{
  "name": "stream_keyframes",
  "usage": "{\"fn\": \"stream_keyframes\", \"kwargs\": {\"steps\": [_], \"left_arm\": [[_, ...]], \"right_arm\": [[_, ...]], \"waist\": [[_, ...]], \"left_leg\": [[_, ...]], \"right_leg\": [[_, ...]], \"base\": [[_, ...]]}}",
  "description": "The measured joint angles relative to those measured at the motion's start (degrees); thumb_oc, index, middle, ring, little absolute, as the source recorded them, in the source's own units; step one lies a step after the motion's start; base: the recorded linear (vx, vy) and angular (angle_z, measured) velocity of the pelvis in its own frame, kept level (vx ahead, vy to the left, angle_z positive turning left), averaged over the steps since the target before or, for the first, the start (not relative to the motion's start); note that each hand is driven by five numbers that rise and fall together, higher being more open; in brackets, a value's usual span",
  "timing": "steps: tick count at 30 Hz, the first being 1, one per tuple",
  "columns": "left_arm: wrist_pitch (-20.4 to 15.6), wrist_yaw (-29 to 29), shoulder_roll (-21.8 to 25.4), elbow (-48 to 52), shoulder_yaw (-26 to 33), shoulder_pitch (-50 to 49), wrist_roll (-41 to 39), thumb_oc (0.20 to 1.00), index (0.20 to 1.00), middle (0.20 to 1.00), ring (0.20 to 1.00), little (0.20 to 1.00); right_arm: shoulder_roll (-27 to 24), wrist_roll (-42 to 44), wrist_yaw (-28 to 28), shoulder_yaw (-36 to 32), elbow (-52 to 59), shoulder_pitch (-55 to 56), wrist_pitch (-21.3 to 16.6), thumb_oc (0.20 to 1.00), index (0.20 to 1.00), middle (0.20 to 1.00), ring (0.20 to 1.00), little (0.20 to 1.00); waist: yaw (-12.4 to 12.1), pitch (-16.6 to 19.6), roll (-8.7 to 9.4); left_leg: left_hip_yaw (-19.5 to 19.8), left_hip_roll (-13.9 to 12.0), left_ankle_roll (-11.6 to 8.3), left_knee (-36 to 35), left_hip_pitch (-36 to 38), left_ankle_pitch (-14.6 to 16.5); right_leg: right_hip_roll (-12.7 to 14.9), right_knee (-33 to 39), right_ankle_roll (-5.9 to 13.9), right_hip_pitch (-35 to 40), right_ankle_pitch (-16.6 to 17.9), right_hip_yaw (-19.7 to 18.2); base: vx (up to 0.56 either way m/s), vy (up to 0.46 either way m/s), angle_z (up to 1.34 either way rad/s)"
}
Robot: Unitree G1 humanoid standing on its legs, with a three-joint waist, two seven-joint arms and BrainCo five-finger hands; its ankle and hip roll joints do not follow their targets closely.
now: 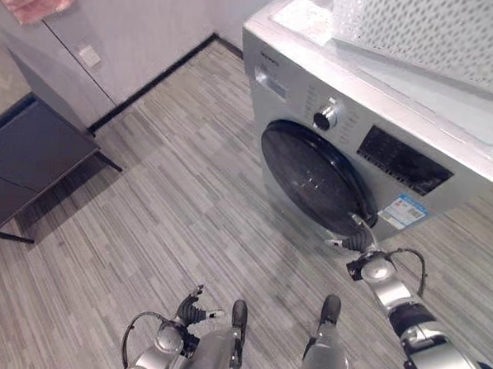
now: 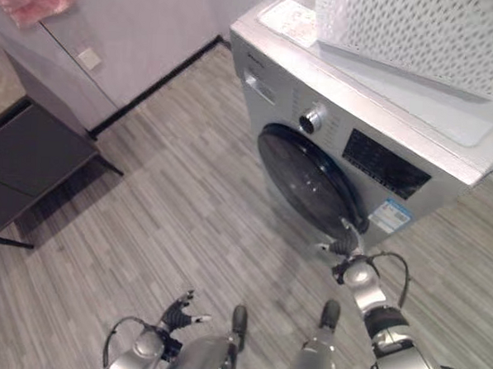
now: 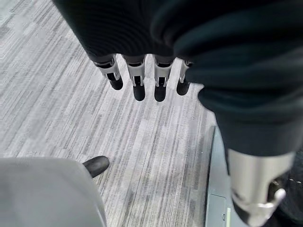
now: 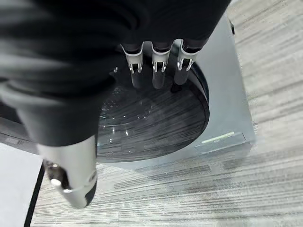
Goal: Grab the laundry basket,head to the washer,open it,put in the laundry and shut it.
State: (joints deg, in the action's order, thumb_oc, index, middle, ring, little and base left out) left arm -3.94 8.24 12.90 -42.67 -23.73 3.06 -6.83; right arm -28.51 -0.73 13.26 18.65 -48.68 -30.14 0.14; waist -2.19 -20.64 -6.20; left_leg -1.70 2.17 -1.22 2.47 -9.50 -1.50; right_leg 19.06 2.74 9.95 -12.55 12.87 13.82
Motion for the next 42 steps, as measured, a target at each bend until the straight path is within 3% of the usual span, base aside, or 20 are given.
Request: {"fn": "stream_keyframes", "kwargs": {"steps": [3, 5, 8, 13, 18, 20, 25, 34, 39, 42], "left_arm": [[-1.1, 0.2, -0.1, -0.6, 0.1, 1.7, -2.0, 1.0, 1.0, 1.0, 1.0, 1.0], [-1.4, 0.4, -0.3, -0.9, 1.2, 2.3, -2.2, 1.0, 1.0, 1.0, 1.0, 1.0], [-1.4, 0.7, -1.2, -1.8, 2.7, 2.3, -2.2, 1.0, 1.0, 1.0, 1.0, 1.0], [-1.4, 1.3, -1.5, -1.7, 2.7, 3.0, -2.2, 1.0, 1.0, 1.0, 1.0, 1.0], [-1.3, 2.2, -1.7, -2.4, 3.3, 3.3, -2.2, 1.0, 1.0, 1.0, 1.0, 1.0], [-1.2, 2.2, -1.7, -3.0, 3.4, 3.1, -2.2, 1.0, 1.0, 1.0, 1.0, 1.0], [-1.3, 2.7, -1.8, -2.4, 3.5, 3.2, -2.3, 1.0, 1.0, 1.0, 1.0, 1.0], [-3.1, 4.6, -2.0, 1.5, 4.9, 3.6, -7.5, 1.0, 1.0, 1.0, 1.0, 1.0], [-3.7, 5.2, -1.9, 2.0, 4.8, 3.6, -9.1, 1.0, 1.0, 1.0, 1.0, 1.0], [-3.8, 5.9, -2.0, 1.2, 4.2, 3.8, -9.4, 1.0, 1.0, 1.0, 1.0, 1.0]], "right_arm": [[-2.3, 0.0, 0.8, 0.1, 0.4, -2.9, 0.0, 1.0, 1.0, 1.0, 1.0, 1.0], [-3.3, -0.4, 1.5, 0.0, 6.2, -1.4, 0.1, 1.0, 1.0, 1.0, 1.0, 1.0], [-3.8, -2.5, 2.3, -1.5, 15.9, 3.0, -0.5, 1.0, 1.0, 1.0, 1.0, 1.0], [-3.7, -4.6, 4.0, -3.5, 16.9, 5.9, -0.4, 1.0, 1.0, 1.0, 1.0, 1.0], [-0.6, -5.9, 10.6, -13.7, 25.0, 12.2, 0.1, 1.0, 1.0, 1.0, 1.0, 1.0], [-0.5, -6.7, 11.7, -13.5, 25.0, 12.5, 0.4, 1.0, 1.0, 1.0, 1.0, 1.0], [-0.5, -6.8, 11.8, -13.2, 24.4, 10.8, 0.4, 1.0, 1.0, 1.0, 1.0, 1.0], [-0.9, -4.4, 14.2, -7.9, 13.7, -1.5, 0.7, 1.0, 1.0, 1.0, 1.0, 1.0], [-1.2, -3.8, 15.7, -5.0, 9.6, -5.2, 0.5, 1.0, 1.0, 1.0, 1.0, 1.0], [1.1, -0.4, 18.0, -4.4, 6.9, -8.2, 0.1, 1.0, 1.0, 1.0, 1.0, 1.0]], "waist": [[-0.1, -1.0, -1.58], [-0.2, -1.1, -1.45], [-0.1, -1.5, -0.83], [0.9, -2.3, 0.46], [2.1, -3.3, 1.99], [3.2, -3.4, 2.13], [3.1, -4.1, 1.3], [1.7, -5.8, -2.35], [1.3, -5.9, -2.63], [1.5, -6.1, -2.98]], "left_leg": [[1.3, 0.0, -0.39, -1.4, -1.4, -1.3], [1.8, -0.6, -0.64, -2.2, -1.5, -1.5], [1.1, -1.1, -0.68, -3.1, -0.5, -1.5], [1.1, -1.2, -0.69, -3.6, 0.1, -1.5], [1.0, -1.3, -0.75, -4.3, 0.2, -1.5], [0.8, -1.5, -1.01, -4.8, 0.2, -1.7], [-0.1, -1.9, -1.14, -4.8, -0.6, -1.8], [-0.2, -2.2, -1.36, -4.7, -2.7, -2.3], [-0.2, -2.3, -1.44, -4.6, -4.5, -2.7], [-0.5, -2.3, -1.59, -4.9, -4.7, -3.2]], "right_leg": [[-0.2, 1.3, 0.03, -0.3, 0.4, 1.2], [-1.0, 2.1, -0.1, 0.0, 0.6, 2.2], [-1.5, 2.1, -0.21, 0.2, 0.5, 1.7], [-1.7, 2.2, -0.07, 0.5, -0.1, 1.7], [-1.9, 2.2, 0.19, 0.0, -0.4, 0.8], [-2.1, 2.2, 0.12, -0.5, -0.3, 0.5], [-2.5, 2.2, -0.19, -1.6, 0.0, 0.0], [-3.0, 2.2, -0.49, -3.8, 0.2, -0.6], [-3.2, 2.2, -0.75, -5.7, 0.5, -1.2], [-3.3, 2.3, -1.19, -6.5, 1.1, -2.0]], "base": [[0.01, -0.06, 0.23], [0.06, -0.044, 0.17], [0.02, -0.017, -0.1], [0.03, -0.037, -0.01], [0.04, -0.032, -0.05], [0.03, -0.022, -0.08], [0.02, 0.0, -0.06], [0.01, -0.008, -0.02], [-0.01, 0.003, -0.02], [-0.01, 0.006, -0.08]]}}
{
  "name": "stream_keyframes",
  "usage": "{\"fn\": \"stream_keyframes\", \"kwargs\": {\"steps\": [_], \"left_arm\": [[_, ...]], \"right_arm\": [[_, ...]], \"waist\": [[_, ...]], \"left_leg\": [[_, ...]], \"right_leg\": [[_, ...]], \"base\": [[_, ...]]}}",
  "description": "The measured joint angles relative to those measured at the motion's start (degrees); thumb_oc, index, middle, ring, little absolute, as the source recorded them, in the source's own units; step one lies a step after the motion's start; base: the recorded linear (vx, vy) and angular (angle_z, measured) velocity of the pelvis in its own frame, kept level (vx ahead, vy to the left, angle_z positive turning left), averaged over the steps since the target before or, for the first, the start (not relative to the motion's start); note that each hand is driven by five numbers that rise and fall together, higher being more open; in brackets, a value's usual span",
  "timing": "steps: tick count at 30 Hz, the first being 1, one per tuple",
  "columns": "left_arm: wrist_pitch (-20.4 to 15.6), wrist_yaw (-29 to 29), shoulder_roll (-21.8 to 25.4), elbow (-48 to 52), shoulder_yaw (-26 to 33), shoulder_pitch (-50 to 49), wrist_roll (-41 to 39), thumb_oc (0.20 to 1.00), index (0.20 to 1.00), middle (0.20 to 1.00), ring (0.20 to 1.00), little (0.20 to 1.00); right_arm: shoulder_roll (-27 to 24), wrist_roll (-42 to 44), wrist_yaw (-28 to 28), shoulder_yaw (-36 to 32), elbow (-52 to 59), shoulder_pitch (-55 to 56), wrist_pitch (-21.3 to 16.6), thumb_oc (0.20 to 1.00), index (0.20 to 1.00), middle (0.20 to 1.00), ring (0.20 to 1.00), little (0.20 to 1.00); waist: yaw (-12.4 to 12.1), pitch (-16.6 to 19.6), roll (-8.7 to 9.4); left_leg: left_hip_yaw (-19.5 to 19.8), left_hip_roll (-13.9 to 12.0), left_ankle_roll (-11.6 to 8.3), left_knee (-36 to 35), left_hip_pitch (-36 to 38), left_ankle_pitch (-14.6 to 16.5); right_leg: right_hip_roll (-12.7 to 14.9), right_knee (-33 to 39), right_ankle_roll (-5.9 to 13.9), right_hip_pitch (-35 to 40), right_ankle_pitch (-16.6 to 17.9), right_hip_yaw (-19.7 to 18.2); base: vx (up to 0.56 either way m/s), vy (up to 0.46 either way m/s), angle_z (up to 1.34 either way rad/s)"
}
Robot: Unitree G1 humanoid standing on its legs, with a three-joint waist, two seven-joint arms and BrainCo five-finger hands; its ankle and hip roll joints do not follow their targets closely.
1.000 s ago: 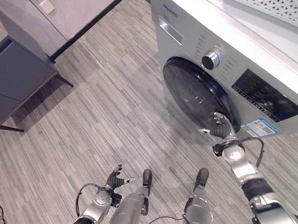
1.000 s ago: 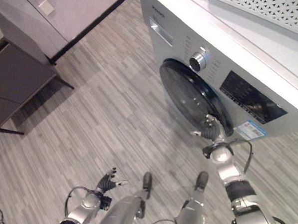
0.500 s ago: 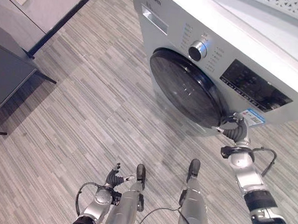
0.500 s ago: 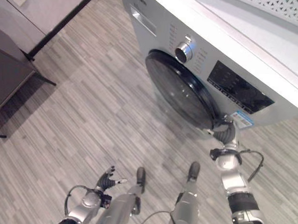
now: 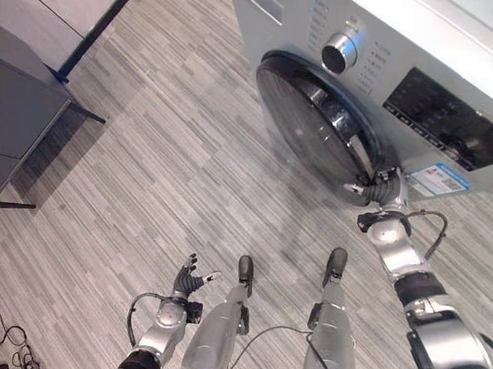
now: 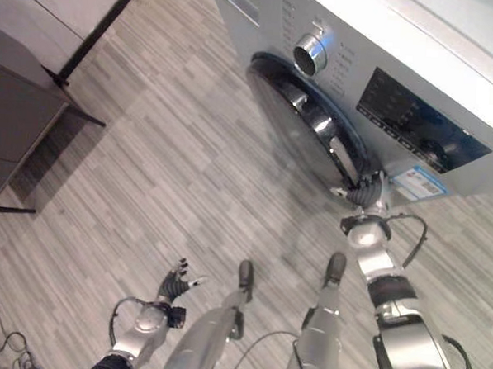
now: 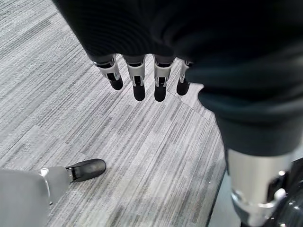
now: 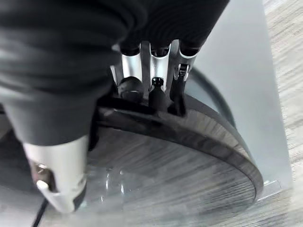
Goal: Grab the laundry basket,head to the washer,open it,put in the laundry and shut it.
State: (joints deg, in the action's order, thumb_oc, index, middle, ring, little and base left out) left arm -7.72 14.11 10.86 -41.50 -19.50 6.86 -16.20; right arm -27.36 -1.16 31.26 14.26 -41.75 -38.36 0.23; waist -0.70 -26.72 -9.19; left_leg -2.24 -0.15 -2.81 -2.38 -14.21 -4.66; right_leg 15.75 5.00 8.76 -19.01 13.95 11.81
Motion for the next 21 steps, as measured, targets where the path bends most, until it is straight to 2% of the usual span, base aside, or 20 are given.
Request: {"fn": "stream_keyframes", "kwargs": {"steps": [2, 7, 8, 9, 13, 14, 16, 18, 21], "left_arm": [[-0.1, 0.7, -0.5, -1.6, 0.0, 0.3, -1.2, 1.0, 1.0, 1.0, 1.0, 1.0], [0.4, 2.1, -2.2, -6.3, -1.1, 1.5, -1.3, 1.0, 1.0, 1.0, 1.0, 1.0], [0.4, 2.1, -2.5, -6.3, -3.1, 1.7, -1.2, 1.0, 1.0, 1.0, 1.0, 1.0], [0.5, 2.1, -2.6, -6.4, -4.0, 1.8, -1.1, 1.0, 1.0, 1.0, 1.0, 1.0], [0.9, 2.7, -2.8, -6.9, -8.5, 2.3, 2.0, 1.0, 1.0, 1.0, 1.0, 1.0], [1.1, 2.6, -3.7, -6.9, -9.0, 2.0, 3.7, 1.0, 1.0, 1.0, 1.0, 1.0], [1.3, 2.9, -4.5, -6.9, -10.6, 2.0, 3.8, 1.0, 1.0, 1.0, 1.0, 1.0], [1.3, 3.0, -4.6, -7.4, -12.2, 2.1, 4.2, 1.0, 1.0, 1.0, 1.0, 1.0], [2.2, 3.2, -4.1, -9.0, -14.7, 2.6, 7.9, 1.0, 1.0, 1.0, 1.0, 1.0]], "right_arm": [[1.2, 0.8, 0.3, 0.3, 0.1, -0.8, 0.1, 1.0, 1.0, 1.0, 1.0, 1.0], [7.8, 6.2, 1.1, 3.6, 0.3, -0.6, -0.1, 1.0, 1.0, 1.0, 1.0, 1.0], [9.3, 9.0, 0.9, 8.8, 0.3, -0.1, -0.6, 1.0, 1.0, 1.0, 1.0, 1.0], [10.0, 11.0, 0.4, 11.3, -0.3, 0.0, -1.1, 1.0, 1.0, 1.0, 1.0, 1.0], [15.2, 21.1, -7.9, 21.6, -1.4, 2.6, -2.4, 1.0, 1.0, 1.0, 1.0, 1.0], [18.0, 23.2, -12.9, 26.1, -1.9, 3.7, -2.4, 1.0, 1.0, 1.0, 1.0, 1.0], [23.2, 25.3, -16.7, 30.5, -4.0, 4.8, -2.5, 1.0, 1.0, 1.0, 1.0, 1.0], [29.9, 27.5, -19.7, 33.6, -6.3, 5.1, -2.3, 1.0, 1.0, 1.0, 1.0, 1.0], [32.0, 28.3, -20.6, 34.1, -6.0, 5.3, -2.6, 1.0, 1.0, 1.0, 1.0, 1.0]], "waist": [[0.1, 0.0, -0.4], [0.7, 0.1, -0.4], [0.8, 0.2, -0.39], [0.7, 0.2, -0.45], [-0.2, 2.2, -1.02], [-1.1, 3.5, -1.79], [-3.0, 4.8, -2.88], [-4.8, 5.2, -3.51], [-5.1, 5.4, -3.03]], "left_leg": [[-0.1, -0.1, -0.07, -0.3, 0.0, 0.0], [-0.6, -1.7, -1.31, -0.8, 0.3, -0.9], [-1.1, -2.5, -1.76, -0.7, 0.7, -1.2], [-1.4, -2.9, -1.81, -0.7, 1.1, -1.2], [-1.4, -4.2, -2.07, -0.8, 1.4, -1.3], [-0.9, -4.4, -2.35, -0.8, 1.3, -1.1], [-0.3, -4.4, -2.35, -0.9, 1.1, -1.2], [0.2, -4.4, -2.36, -0.9, 1.1, -1.1], [0.8, -4.7, -2.38, -0.8, 0.8, -1.1]], "right_leg": [[-0.2, 0.0, -0.06, -0.3, 0.2, -0.3], [-2.2, 0.0, -1.24, -0.8, 1.1, -0.7], [-3.1, 0.0, -2.13, -0.8, 1.5, -1.0], [-3.6, 0.0, -2.46, -0.7, 1.6, -1.2], [-4.9, 0.0, -3.43, -0.7, 1.7, -1.5], [-5.1, 0.0, -3.44, -0.7, 1.7, -1.5], [-5.3, -0.1, -3.43, -0.8, 1.7, -1.5], [-5.2, -1.1, -3.49, -1.0, 1.6, -1.4], [-4.3, -3.1, -3.4, -1.1, 0.8, -0.1]], "base": [[-0.02, -0.004, -0.1], [-0.03, -0.005, -0.14], [-0.05, 0.002, -0.22], [-0.05, 0.007, -0.24], [-0.04, 0.008, -0.09], [-0.07, 0.011, -0.01], [-0.04, 0.007, 0.03], [-0.05, -0.027, 0.13], [-0.03, -0.016, 0.32]]}}
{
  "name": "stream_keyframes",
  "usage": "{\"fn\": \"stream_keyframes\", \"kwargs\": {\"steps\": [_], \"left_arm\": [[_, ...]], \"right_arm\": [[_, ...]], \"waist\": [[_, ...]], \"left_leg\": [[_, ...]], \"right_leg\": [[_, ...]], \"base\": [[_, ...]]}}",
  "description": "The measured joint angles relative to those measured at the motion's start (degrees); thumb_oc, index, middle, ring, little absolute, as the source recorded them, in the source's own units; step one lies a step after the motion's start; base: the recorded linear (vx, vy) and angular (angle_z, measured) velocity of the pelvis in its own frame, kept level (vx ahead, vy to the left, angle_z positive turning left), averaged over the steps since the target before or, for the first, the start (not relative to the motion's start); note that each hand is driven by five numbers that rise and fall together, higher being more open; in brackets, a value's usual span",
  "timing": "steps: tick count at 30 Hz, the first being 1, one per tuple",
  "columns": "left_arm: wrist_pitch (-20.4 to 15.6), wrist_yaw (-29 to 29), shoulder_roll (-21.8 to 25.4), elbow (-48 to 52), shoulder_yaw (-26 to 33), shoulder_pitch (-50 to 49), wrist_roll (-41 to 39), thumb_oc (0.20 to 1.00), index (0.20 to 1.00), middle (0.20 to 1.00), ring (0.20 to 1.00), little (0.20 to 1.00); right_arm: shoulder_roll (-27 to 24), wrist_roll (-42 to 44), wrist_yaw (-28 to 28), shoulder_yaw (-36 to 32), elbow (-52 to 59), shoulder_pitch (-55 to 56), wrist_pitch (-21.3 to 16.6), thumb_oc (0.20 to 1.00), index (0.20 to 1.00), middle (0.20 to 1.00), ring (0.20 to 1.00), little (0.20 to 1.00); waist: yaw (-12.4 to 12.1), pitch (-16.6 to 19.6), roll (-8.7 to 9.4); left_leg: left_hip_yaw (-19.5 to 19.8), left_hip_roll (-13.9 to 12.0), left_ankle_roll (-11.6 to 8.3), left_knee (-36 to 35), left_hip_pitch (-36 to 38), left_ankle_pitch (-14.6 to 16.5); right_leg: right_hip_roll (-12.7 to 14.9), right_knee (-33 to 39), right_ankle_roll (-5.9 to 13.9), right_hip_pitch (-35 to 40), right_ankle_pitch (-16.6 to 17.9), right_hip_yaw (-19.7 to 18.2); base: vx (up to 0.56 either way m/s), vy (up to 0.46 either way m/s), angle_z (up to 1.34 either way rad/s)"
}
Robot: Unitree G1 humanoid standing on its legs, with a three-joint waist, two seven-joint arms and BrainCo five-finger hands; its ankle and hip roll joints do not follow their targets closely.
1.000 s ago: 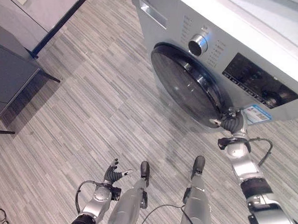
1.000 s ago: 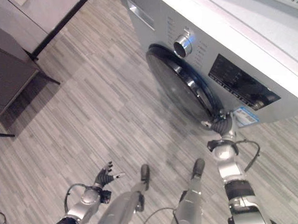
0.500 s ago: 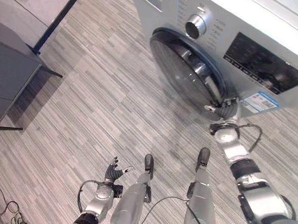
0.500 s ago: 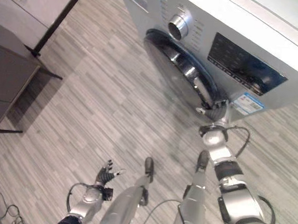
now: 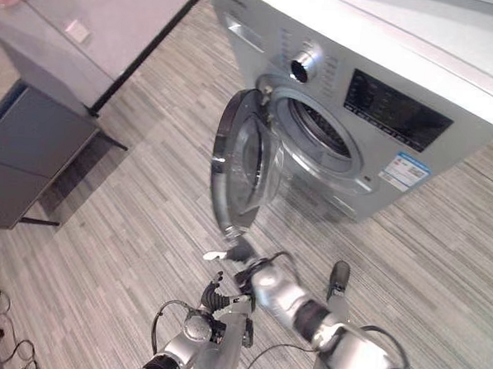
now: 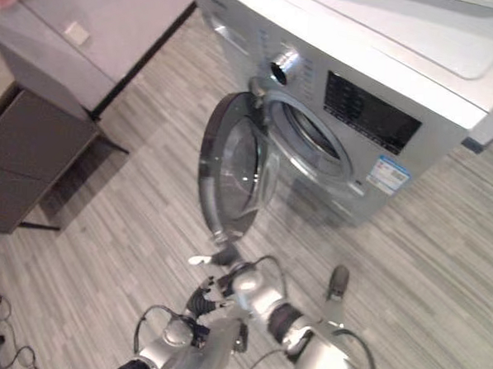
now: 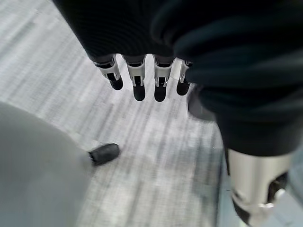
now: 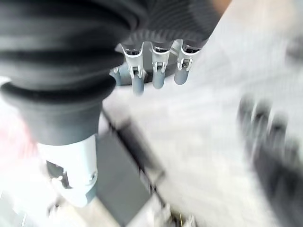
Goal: Grab the laundry basket,head to the washer,open it,put in the laundry and shut it.
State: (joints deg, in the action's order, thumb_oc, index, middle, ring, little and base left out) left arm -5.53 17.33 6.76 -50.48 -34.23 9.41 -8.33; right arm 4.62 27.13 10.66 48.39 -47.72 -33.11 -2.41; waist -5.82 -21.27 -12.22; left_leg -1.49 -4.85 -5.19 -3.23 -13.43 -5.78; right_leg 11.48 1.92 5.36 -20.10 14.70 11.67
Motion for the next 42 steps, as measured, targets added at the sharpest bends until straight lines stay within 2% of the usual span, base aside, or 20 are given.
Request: {"fn": "stream_keyframes", "kwargs": {"steps": [4, 6, 11, 13, 18, 19, 20, 22, 24, 26, 28, 31, 32, 34, 36, 37, 38, 40, 41, 42], "left_arm": [[0.7, -1.2, 6.8, 7.2, -10.6, 0.7, 11.1, 1.0, 1.0, 1.0, 1.0, 1.0], [0.6, -3.2, 9.4, 10.3, -11.1, 1.4, 14.0, 1.0, 1.0, 1.0, 1.0, 1.0], [1.3, -7.0, 11.8, 10.9, -9.7, 6.7, 18.0, 1.0, 1.0, 1.0, 1.0, 1.0], [1.3, -7.9, 11.8, 9.7, -9.2, 9.7, 18.5, 1.0, 1.0, 1.0, 1.0, 1.0], [1.1, -11.0, 13.2, -2.2, -7.4, 20.0, 18.5, 1.0, 1.0, 1.0, 1.0, 1.0], [1.1, -12.0, 13.5, -3.4, -6.8, 20.9, 18.5, 1.0, 1.0, 1.0, 1.0, 1.0], [1.5, -14.7, 13.9, -12.5, -7.4, 25.1, 18.7, 1.0, 1.0, 1.0, 1.0, 1.0], [3.4, -17.9, 15.0, -19.0, -7.5, 26.2, 19.7, 1.0, 1.0, 1.0, 1.0, 1.0], [5.2, -21.3, 16.0, -22.7, -6.9, 26.8, 20.0, 1.0, 1.0, 1.0, 1.0, 1.0], [5.6, -23.7, 17.2, -24.3, -6.2, 28.1, 20.2, 1.0, 1.0, 1.0, 1.0, 1.0], [7.1, -29.8, 20.0, -29.4, -7.2, 30.1, 23.1, 1.0, 1.0, 1.0, 1.0, 1.0], [7.7, -34.4, 25.5, -28.9, -7.3, 26.5, 25.6, 1.0, 1.0, 1.0, 1.0, 1.0], [7.7, -35.2, 25.9, -29.2, -7.1, 25.3, 27.1, 1.0, 1.0, 1.0, 1.0, 1.0], [7.5, -35.7, 25.1, -29.4, -4.7, 23.8, 28.6, 1.0, 1.0, 1.0, 1.0, 1.0], [7.0, -35.3, 26.2, -29.5, -5.2, 20.1, 29.6, 1.0, 1.0, 1.0, 1.0, 1.0], [7.3, -34.6, 26.3, -31.5, 2.2, 13.9, 30.3, 1.0, 1.0, 1.0, 1.0, 1.0], [7.1, -34.3, 26.9, -31.6, 5.0, 12.8, 30.5, 1.0, 1.0, 1.0, 1.0, 1.0], [7.1, -35.8, 25.1, -31.4, 4.2, 13.1, 30.7, 1.0, 1.0, 1.0, 1.0, 1.0], [6.4, -35.2, 27.6, -30.8, 10.1, 12.4, 30.8, 1.0, 1.0, 1.0, 1.0, 1.0], [6.1, -34.8, 29.9, -31.7, 14.4, 12.7, 30.8, 1.0, 1.0, 1.0, 1.0, 1.0]], "right_arm": [[-4.3, 0.2, 0.3, -3.4, -0.5, 0.8, -0.2, 1.0, 1.0, 1.0, 1.0, 1.0], [-8.3, 0.0, 0.2, -5.6, -1.9, 2.1, -0.1, 1.0, 1.0, 1.0, 1.0, 1.0], [-17.1, -3.6, -0.9, -10.4, -2.2, 8.0, 0.1, 1.0, 1.0, 1.0, 1.0, 1.0], [-20.7, -5.0, -2.0, -13.2, 2.5, 12.3, 0.3, 1.0, 1.0, 1.0, 1.0, 1.0], [-27.8, -6.2, -4.0, -19.4, 10.6, 21.8, 0.1, 1.0, 1.0, 1.0, 1.0, 1.0], [-29.1, -6.4, -4.6, -20.2, 10.9, 23.0, 0.0, 1.0, 1.0, 1.0, 1.0, 1.0], [-27.9, -7.6, -6.2, -23.1, 13.3, 25.4, 0.0, 1.0, 1.0, 1.0, 1.0, 1.0], [-28.1, -7.8, -7.3, -23.0, 13.2, 28.3, 0.3, 1.0, 1.0, 1.0, 1.0, 1.0], [-29.9, -8.1, -7.7, -23.9, 13.4, 29.7, 0.5, 1.0, 1.0, 1.0, 1.0, 1.0], [-31.4, -8.4, -7.8, -25.9, 13.4, 30.7, 0.7, 1.0, 1.0, 1.0, 1.0, 1.0], [-31.2, -8.9, -8.6, -29.0, 12.9, 33.1, 1.7, 1.0, 1.0, 1.0, 1.0, 1.0], [-29.4, -9.1, -9.3, -30.2, 11.2, 34.0, 2.2, 1.0, 1.0, 1.0, 1.0, 1.0], [-29.2, -9.7, -9.8, -31.5, 11.3, 35.3, 2.2, 1.0, 1.0, 1.0, 1.0, 1.0], [-29.1, -9.8, -10.8, -34.5, 11.3, 37.5, 2.3, 1.0, 1.0, 1.0, 1.0, 1.0], [-30.9, -9.8, -11.8, -32.7, 13.4, 38.7, 3.9, 1.0, 1.0, 1.0, 1.0, 1.0], [-31.8, -9.7, -13.4, -35.4, 17.4, 39.5, 3.3, 1.0, 1.0, 1.0, 1.0, 1.0], [-30.8, -9.6, -13.4, -36.0, 18.6, 39.6, 3.5, 1.0, 1.0, 1.0, 1.0, 1.0], [-31.0, -9.5, -14.0, -33.9, 20.3, 41.0, 3.4, 1.0, 1.0, 1.0, 1.0, 1.0], [-30.6, -9.4, -16.1, -30.5, 24.0, 40.6, 3.8, 1.0, 1.0, 1.0, 1.0, 1.0], [-30.3, -9.4, -16.8, -30.0, 26.9, 40.6, 3.4, 1.0, 1.0, 1.0, 1.0, 1.0]], "waist": [[0.1, 1.1, 3.46], [0.7, 1.9, 5.14], [4.7, 2.4, 6.43], [6.3, 2.3, 6.48], [12.0, 3.9, 10.28], [13.7, 4.4, 11.34], [14.5, 3.9, 14.69], [14.8, 4.8, 18.84], [15.5, 5.1, 19.33], [16.9, 5.0, 19.79], [16.6, 5.1, 20.34], [14.0, 4.7, 19.31], [13.4, 4.9, 18.04], [15.4, 5.5, 15.72], [16.2, 6.0, 14.75], [16.0, 8.1, 12.26], [16.0, 8.8, 13.22], [16.7, 9.7, 12.78], [15.0, 9.9, 15.19], [13.9, 9.6, 16.57]], "left_leg": [[0.9, 0.8, 0.01, 0.0, -1.0, 0.0], [0.8, 1.2, 0.03, -0.1, -0.7, 0.0], [0.9, 0.9, 0.29, -1.3, 0.9, -0.2], [0.9, 0.2, 0.37, -2.0, 2.1, -0.3], [-1.7, -3.9, 0.88, -1.8, 6.3, 0.1], [-2.6, -5.3, 0.12, -0.3, 7.3, 1.0], [-3.7, -6.4, -3.56, 14.7, 1.4, 2.9], [-2.4, -8.3, -2.55, 26.2, -1.6, 2.3], [0.7, -9.7, -2.3, 32.9, -4.0, 2.8], [2.6, -8.0, -2.16, 30.2, -5.7, 4.4], [4.5, -9.8, -4.01, 7.9, -4.3, 3.1], [8.7, -13.1, -5.14, 6.6, -4.0, 2.5], [7.5, -12.3, -5.03, 9.8, -5.0, 2.7], [4.4, -9.9, -3.6, 14.4, -6.8, 3.5], [3.1, -4.5, -1.91, 16.7, -3.3, 4.5], [-1.1, -2.9, 1.31, 11.3, 1.6, 3.6], [-4.9, -2.1, 2.07, 10.6, 2.4, 3.3], [-5.7, -0.2, 3.59, 12.4, 1.7, 4.5], [-10.6, -1.0, 4.9, 12.8, 1.2, 5.6], [-12.4, -1.7, 5.73, 12.8, 0.8, 6.1]], "right_leg": [[1.0, -1.8, 0.2, -1.0, -0.9, 0.0], [1.4, -1.8, 0.33, -1.1, -1.0, -0.3], [1.2, -2.7, 0.41, -0.3, -1.4, -0.2], [0.5, -5.0, 0.66, 0.2, -3.2, -0.6], [-4.0, -8.0, -0.45, 1.6, -7.0, -3.5], [-6.1, -8.8, -0.49, 1.4, -7.4, -3.8], [-7.2, -16.6, -4.12, -0.2, -13.4, -5.4], [-8.7, -18.9, -5.21, 1.3, -16.4, -6.9], [-11.1, -17.1, -6.14, 4.5, -17.0, -7.6], [-11.6, -14.6, -6.33, 6.2, -17.0, -8.1], [-14.4, -11.7, -7.45, 8.4, -16.1, -10.7], [-17.6, -13.1, -8.33, 10.7, -16.3, -12.9], [-17.4, -12.9, -8.15, 11.4, -16.3, -12.9], [-16.2, -14.1, -7.83, 11.3, -17.7, -12.6], [-14.9, -14.6, -4.72, 11.9, -18.0, -18.6], [-13.3, -16.0, -2.23, 10.7, -19.1, -22.1], [-11.4, -18.9, -1.21, 8.9, -20.1, -22.7], [-8.4, -17.1, -1.06, 9.4, -18.9, -23.4], [-7.2, -14.1, 1.26, 7.8, -17.0, -23.2], [-6.1, -12.5, 0.19, 7.2, -16.6, -18.5]], "base": [[-0.01, 0.01, 0.23], [0.03, 0.008, -0.04], [0.06, -0.035, 0.02], [0.11, -0.069, -0.02], [0.22, -0.162, -0.33], [0.2, -0.305, -0.47], [0.26, -0.137, -0.3], [0.26, -0.061, -0.31], [0.29, 0.093, -0.41], [0.34, 0.195, -0.18], [0.33, 0.258, -0.53], [0.39, 0.421, -1.1], [0.36, 0.524, -0.87], [0.27, 0.552, -0.14], [0.14, 0.432, -1.09], [0.07, 0.347, -2.0], [0.03, 0.181, -1.71], [0.02, 0.209, -0.75], [-0.02, 0.135, -1.21], [-0.02, 0.079, -1.32]]}}
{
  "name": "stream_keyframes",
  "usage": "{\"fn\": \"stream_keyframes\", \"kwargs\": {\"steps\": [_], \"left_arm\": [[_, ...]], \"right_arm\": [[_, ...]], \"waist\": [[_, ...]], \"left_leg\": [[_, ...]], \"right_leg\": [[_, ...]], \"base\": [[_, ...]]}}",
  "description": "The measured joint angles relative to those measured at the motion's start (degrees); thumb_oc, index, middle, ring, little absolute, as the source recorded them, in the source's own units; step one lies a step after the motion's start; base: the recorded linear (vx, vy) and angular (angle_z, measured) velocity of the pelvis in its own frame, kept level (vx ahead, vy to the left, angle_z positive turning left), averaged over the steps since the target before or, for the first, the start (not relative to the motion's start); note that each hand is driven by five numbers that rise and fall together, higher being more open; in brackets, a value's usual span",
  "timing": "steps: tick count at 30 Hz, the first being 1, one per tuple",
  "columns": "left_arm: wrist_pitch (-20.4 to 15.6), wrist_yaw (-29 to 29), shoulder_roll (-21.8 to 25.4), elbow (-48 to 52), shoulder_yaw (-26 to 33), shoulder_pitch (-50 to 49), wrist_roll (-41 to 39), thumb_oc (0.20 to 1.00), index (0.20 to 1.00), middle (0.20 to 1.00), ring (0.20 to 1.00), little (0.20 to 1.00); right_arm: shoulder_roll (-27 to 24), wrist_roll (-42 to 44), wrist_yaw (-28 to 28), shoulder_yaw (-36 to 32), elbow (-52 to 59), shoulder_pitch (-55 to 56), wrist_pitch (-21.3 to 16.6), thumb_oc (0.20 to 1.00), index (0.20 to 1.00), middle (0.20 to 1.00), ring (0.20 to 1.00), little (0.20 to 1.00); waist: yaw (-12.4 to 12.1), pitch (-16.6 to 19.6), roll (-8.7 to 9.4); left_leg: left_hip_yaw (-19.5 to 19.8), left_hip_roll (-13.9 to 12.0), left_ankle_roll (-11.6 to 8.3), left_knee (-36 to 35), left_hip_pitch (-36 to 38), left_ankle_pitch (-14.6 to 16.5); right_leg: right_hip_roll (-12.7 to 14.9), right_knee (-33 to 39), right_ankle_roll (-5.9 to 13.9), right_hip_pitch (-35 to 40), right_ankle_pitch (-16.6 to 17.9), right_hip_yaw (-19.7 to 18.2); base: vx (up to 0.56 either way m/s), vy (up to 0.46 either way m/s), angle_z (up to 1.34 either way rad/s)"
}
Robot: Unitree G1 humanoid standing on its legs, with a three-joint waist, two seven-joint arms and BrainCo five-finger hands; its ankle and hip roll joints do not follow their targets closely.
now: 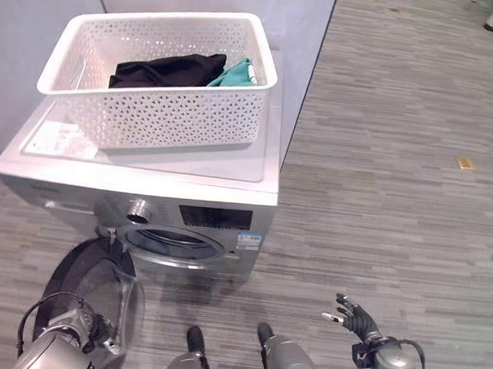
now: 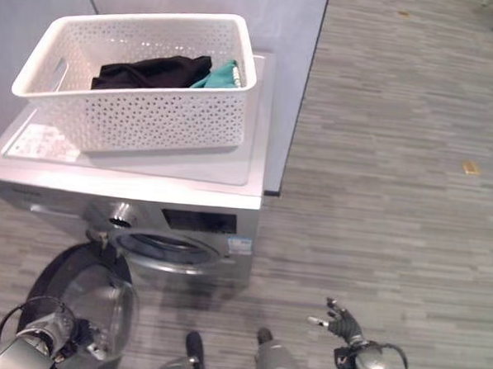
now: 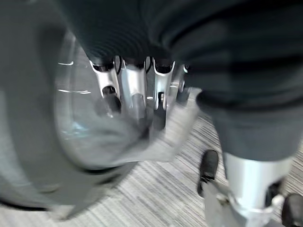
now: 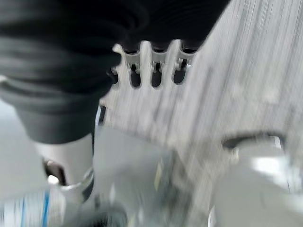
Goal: Grab the laundry basket,head to the washer,open it,put in the laundry and shut it.
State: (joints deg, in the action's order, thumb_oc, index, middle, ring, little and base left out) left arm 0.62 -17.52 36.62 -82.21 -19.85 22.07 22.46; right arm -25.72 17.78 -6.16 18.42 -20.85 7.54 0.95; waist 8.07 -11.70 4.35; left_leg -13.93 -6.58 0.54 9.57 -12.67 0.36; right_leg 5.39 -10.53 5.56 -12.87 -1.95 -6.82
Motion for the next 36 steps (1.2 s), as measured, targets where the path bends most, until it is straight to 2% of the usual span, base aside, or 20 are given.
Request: {"fn": "stream_keyframes", "kwargs": {"steps": [2, 3, 4, 5, 8, 11, 13, 14, 16, 20, 22, 26, 27, 28, 29, 30, 32, 33, 34, 36], "left_arm": [[2.0, 5.0, 6.7, -0.8, 1.3, 4.6, 0.4, 1.0, 1.0, 1.0, 1.0, 1.0], [2.2, 9.6, 11.8, 0.5, 1.1, 9.2, 0.5, 1.0, 1.0, 1.0, 1.0, 1.0], [2.4, 11.7, 15.6, 1.4, 0.7, 12.5, 0.5, 1.0, 1.0, 1.0, 1.0, 1.0], [2.7, 13.8, 17.7, 2.4, 0.5, 14.4, 1.0, 1.0, 1.0, 1.0, 1.0, 1.0], [2.0, 15.3, 14.8, -1.1, 5.1, 10.5, 0.0, 1.0, 1.0, 1.0, 1.0, 1.0], [1.8, 16.7, 10.1, -2.5, 10.2, 4.5, -1.1, 1.0, 1.0, 1.0, 1.0, 1.0], [1.7, 16.8, 8.0, -2.2, 10.4, 1.8, -2.3, 1.0, 1.0, 1.0, 1.0, 1.0], [0.8, 17.4, 6.3, -2.1, 10.3, 0.1, -3.0, 1.0, 1.0, 1.0, 1.0, 1.0], [0.8, 17.5, 6.2, -2.1, 10.5, -0.2, -4.0, 1.0, 1.0, 1.0, 1.0, 1.0], [0.7, 19.7, 5.8, -2.1, 12.8, -3.2, -4.6, 1.0, 1.0, 1.0, 1.0, 1.0], [0.5, 20.2, 5.1, -2.3, 12.8, -4.4, -4.7, 1.0, 1.0, 1.0, 1.0, 1.0], [-1.3, 21.1, 1.6, -2.2, 12.6, -5.1, -6.7, 1.0, 1.0, 1.0, 1.0, 1.0], [-2.1, 20.8, 1.3, -2.1, 12.1, -4.1, -6.9, 1.0, 1.0, 1.0, 1.0, 1.0], [-2.3, 20.9, -0.2, -1.9, 11.8, -3.6, -7.4, 1.0, 1.0, 1.0, 1.0, 1.0], [-2.4, 21.0, -0.9, -1.8, 11.7, -3.7, -8.2, 1.0, 1.0, 1.0, 1.0, 1.0], [-2.9, 20.8, -1.1, -1.5, 11.0, -3.4, -8.6, 1.0, 1.0, 1.0, 1.0, 1.0], [-3.2, 20.8, -1.4, -1.4, 8.4, -2.4, -8.5, 1.0, 1.0, 1.0, 1.0, 1.0], [-3.3, 20.9, -1.4, -0.8, 9.0, -2.7, -8.6, 1.0, 1.0, 1.0, 1.0, 1.0], [-3.0, 21.3, -1.3, -0.2, 8.9, -3.8, -8.6, 1.0, 1.0, 1.0, 1.0, 1.0], [-2.9, 21.6, -1.0, 0.4, 8.6, -5.2, -8.6, 1.0, 1.0, 1.0, 1.0, 1.0]], "right_arm": [[0.4, 1.1, -0.5, 0.2, 4.5, 0.4, -1.1, 1.0, 1.0, 1.0, 1.0, 1.0], [0.7, 2.1, -0.1, -0.1, 4.1, -0.3, -1.8, 1.0, 1.0, 1.0, 1.0, 1.0], [0.9, 2.3, 0.0, -0.3, 4.0, -0.9, -2.4, 1.0, 1.0, 1.0, 1.0, 1.0], [0.6, 2.4, 0.2, -1.3, 4.0, -3.3, -2.6, 1.0, 1.0, 1.0, 1.0, 1.0], [0.3, 3.9, 1.3, -4.3, 1.1, -6.3, -3.6, 1.0, 1.0, 1.0, 1.0, 1.0], [0.5, 3.9, 1.2, -4.3, 0.0, -3.1, -3.7, 1.0, 1.0, 1.0, 1.0, 1.0], [0.7, 3.7, 1.2, -5.4, -1.5, -1.1, -4.0, 1.0, 1.0, 1.0, 1.0, 1.0], [1.0, 2.6, 2.6, -9.2, -7.2, 0.5, -4.4, 1.0, 1.0, 1.0, 1.0, 1.0], [0.9, 1.5, 3.8, -11.5, -9.0, 0.5, -4.3, 1.0, 1.0, 1.0, 1.0, 1.0], [-0.4, -0.7, 8.2, -17.3, -9.6, -2.2, -4.4, 1.0, 1.0, 1.0, 1.0, 1.0], [-1.7, -0.5, 11.1, -20.1, -8.9, -5.2, -4.7, 1.0, 1.0, 1.0, 1.0, 1.0], [-6.1, 1.2, 14.0, -22.4, -5.1, -9.1, -6.1, 1.0, 1.0, 1.0, 1.0, 1.0], [-8.9, 3.4, 14.8, -22.4, -4.9, -12.7, -6.2, 1.0, 1.0, 1.0, 1.0, 1.0], [-12.1, 4.4, 15.4, -22.5, -6.8, -16.7, -6.6, 1.0, 1.0, 1.0, 1.0, 1.0], [-13.4, 4.7, 16.2, -23.2, -7.7, -19.7, -7.4, 1.0, 1.0, 1.0, 1.0, 1.0], [-14.9, 5.0, 17.1, -23.4, -6.4, -20.7, -7.2, 1.0, 1.0, 1.0, 1.0, 1.0], [-18.1, 4.8, 17.8, -23.3, -3.1, -23.1, -7.5, 1.0, 1.0, 1.0, 1.0, 1.0], [-20.7, 3.7, 18.7, -22.6, 0.6, -27.2, -8.1, 1.0, 1.0, 1.0, 1.0, 1.0], [-21.5, 3.3, 19.6, -21.3, 3.1, -28.9, -8.4, 1.0, 1.0, 1.0, 1.0, 1.0], [-24.2, 1.5, 20.0, -19.2, 6.8, -32.0, -10.1, 1.0, 1.0, 1.0, 1.0, 1.0]], "waist": [[-0.1, -0.6, 2.8], [-0.8, -1.1, 5.97], [-1.3, -1.8, 7.81], [-0.8, -4.0, 7.22], [-0.7, -6.8, 5.17], [-0.8, -6.4, 5.71], [-0.7, -5.3, 6.15], [-0.8, -3.1, 6.41], [-0.7, -1.3, 6.28], [0.3, 2.9, 5.12], [0.6, 5.2, 3.86], [0.3, 7.9, 2.04], [-0.6, 9.0, 3.59], [-0.5, 8.7, 2.52], [-1.1, 8.8, 1.75], [-1.1, 9.0, 1.97], [-0.5, 8.3, 1.15], [-2.0, 7.5, -0.37], [-3.0, 7.0, -1.42], [-4.4, 7.6, -3.41]], "left_leg": [[0.7, -0.9, -0.54, 0.2, -2.4, -0.6], [1.2, -1.4, -1.46, 0.3, -3.9, -0.8], [1.7, -1.7, -2.73, 0.6, -5.6, -1.8], [2.2, -2.8, -3.43, 0.5, -7.6, -2.5], [1.9, -3.5, -4.55, 0.3, -7.1, -3.2], [1.0, -3.4, -4.36, -0.4, -3.5, -2.6], [0.9, -3.1, -4.43, -1.0, -2.4, -2.7], [0.9, -2.7, -4.37, -1.8, -2.2, -2.7], [0.9, -2.2, -4.02, -1.9, -2.0, -2.4], [-0.9, -1.0, -3.22, -3.1, 0.9, -1.6], [-1.5, -0.1, -3.04, -4.0, 2.3, -1.2], [-2.1, 1.0, -2.87, -5.7, 3.5, -1.1], [-1.9, 3.7, -1.88, -4.1, 2.9, -0.9], [-0.5, 3.2, 0.22, 0.3, 0.4, 1.0], [-0.9, 3.9, 0.07, 1.0, 0.0, 1.1], [-0.3, 4.9, 0.57, 0.7, 0.0, 2.2], [1.6, 6.3, 1.44, 0.2, 0.8, 2.4], [2.1, 5.2, 1.58, 2.9, 0.4, 2.6], [2.0, 5.2, 1.55, 1.7, 2.1, 2.6], [2.4, 4.3, 1.47, -3.5, 4.1, 2.6]], "right_leg": [[3.6, 5.1, 1.02, 2.1, 1.6, 8.2], [5.8, 8.3, 1.81, 5.1, 2.0, 9.1], [6.9, 9.8, 5.1, 6.0, 3.4, 9.8], [5.5, 9.8, 4.91, 4.6, 4.2, 10.7], [5.1, 10.4, 4.1, 4.3, 4.3, 9.5], [5.4, 10.7, 4.32, 7.1, 4.3, 9.2], [5.6, 10.6, 4.3, 7.9, 3.6, 9.2], [5.9, 10.4, 4.27, 7.9, 3.4, 9.3], [6.3, 10.3, 4.27, 7.9, 3.4, 9.3], [7.6, 8.6, 4.3, 8.5, 3.5, 8.6], [8.5, 7.7, 4.38, 8.8, 3.5, 8.1], [9.6, 5.1, 4.35, 7.6, 3.5, 7.5], [11.9, 5.6, 2.98, 8.1, -0.3, 8.6], [12.2, 4.8, 6.05, 8.0, 0.7, 8.3], [12.0, 3.5, 5.01, 8.0, 0.2, 8.5], [12.8, 2.5, 4.42, 7.9, -0.2, 8.7], [13.6, -6.0, 3.44, 3.5, 1.0, 8.4], [12.9, -11.5, 3.79, 2.7, 1.5, 5.8], [12.8, -12.8, 3.92, 2.5, 1.0, 5.9], [9.3, -8.8, 3.25, 4.4, -1.3, 8.4]], "base": [[-0.06, 0.035, -0.28], [-0.06, 0.072, 0.1], [-0.07, 0.084, 0.23], [0.01, 0.099, 0.12], [0.05, 0.039, -0.19], [0.07, 0.031, -0.1], [0.04, 0.082, 0.01], [0.13, 0.105, 0.09], [0.09, 0.083, 0.0], [0.06, 0.108, -0.13], [0.07, 0.18, -0.1], [0.04, 0.121, 0.04], [0.08, 0.262, 0.13], [0.07, 0.267, 0.15], [0.08, 0.278, 0.2], [0.05, 0.137, 0.33], [0.09, 0.104, 0.41], [0.18, 0.112, 0.1], [0.21, 0.078, -0.05], [0.19, 0.031, 0.07]]}}
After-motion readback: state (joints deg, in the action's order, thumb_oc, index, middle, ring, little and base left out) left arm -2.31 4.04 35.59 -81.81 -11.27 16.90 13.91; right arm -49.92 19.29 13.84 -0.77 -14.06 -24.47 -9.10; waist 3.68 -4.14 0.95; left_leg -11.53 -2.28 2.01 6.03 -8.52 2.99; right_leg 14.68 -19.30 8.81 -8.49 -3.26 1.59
